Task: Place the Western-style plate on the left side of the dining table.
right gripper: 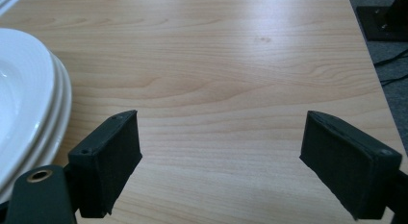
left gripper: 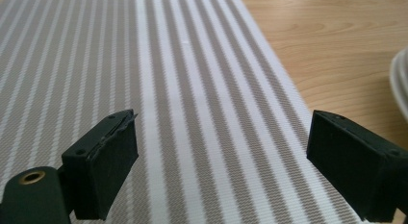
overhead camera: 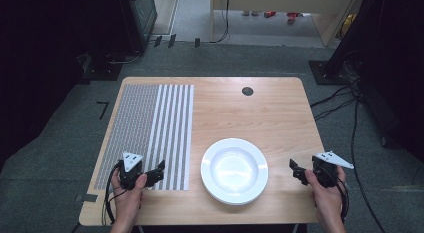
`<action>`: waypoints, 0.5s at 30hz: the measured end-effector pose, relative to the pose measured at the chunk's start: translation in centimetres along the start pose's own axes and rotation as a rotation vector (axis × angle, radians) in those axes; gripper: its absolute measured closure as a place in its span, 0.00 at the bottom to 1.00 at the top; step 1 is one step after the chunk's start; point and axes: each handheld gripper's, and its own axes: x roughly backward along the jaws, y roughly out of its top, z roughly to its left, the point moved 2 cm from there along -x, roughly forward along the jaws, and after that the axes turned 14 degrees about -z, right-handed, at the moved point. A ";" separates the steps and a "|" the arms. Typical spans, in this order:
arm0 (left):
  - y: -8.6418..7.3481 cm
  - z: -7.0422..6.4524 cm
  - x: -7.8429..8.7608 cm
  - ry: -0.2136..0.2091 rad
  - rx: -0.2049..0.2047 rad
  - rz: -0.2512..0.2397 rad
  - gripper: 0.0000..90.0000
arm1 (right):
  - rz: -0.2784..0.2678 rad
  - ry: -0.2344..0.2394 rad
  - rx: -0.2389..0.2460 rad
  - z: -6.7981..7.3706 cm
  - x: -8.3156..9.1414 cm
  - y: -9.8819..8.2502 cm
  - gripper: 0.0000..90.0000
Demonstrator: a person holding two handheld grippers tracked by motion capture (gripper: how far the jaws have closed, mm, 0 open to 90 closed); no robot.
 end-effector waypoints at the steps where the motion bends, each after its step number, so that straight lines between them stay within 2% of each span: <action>1: 0.2 -0.4 -0.3 -0.007 -0.005 0.002 0.12 | -0.003 0.004 -0.002 0.1 0.0 0.1 0.15; 7: 1.0 -3.2 -1.6 -0.063 -0.010 0.008 0.12 | -0.013 0.021 -0.010 0.8 -0.2 0.7 0.15; 9: 1.2 -4.1 -2.0 -0.075 -0.010 0.003 0.12 | -0.021 0.009 -0.001 1.1 -0.3 1.0 0.15; 15: 1.8 -6.0 -2.9 -0.105 -0.005 -0.003 0.12 | -0.044 0.027 -0.021 2.2 -0.6 2.1 0.16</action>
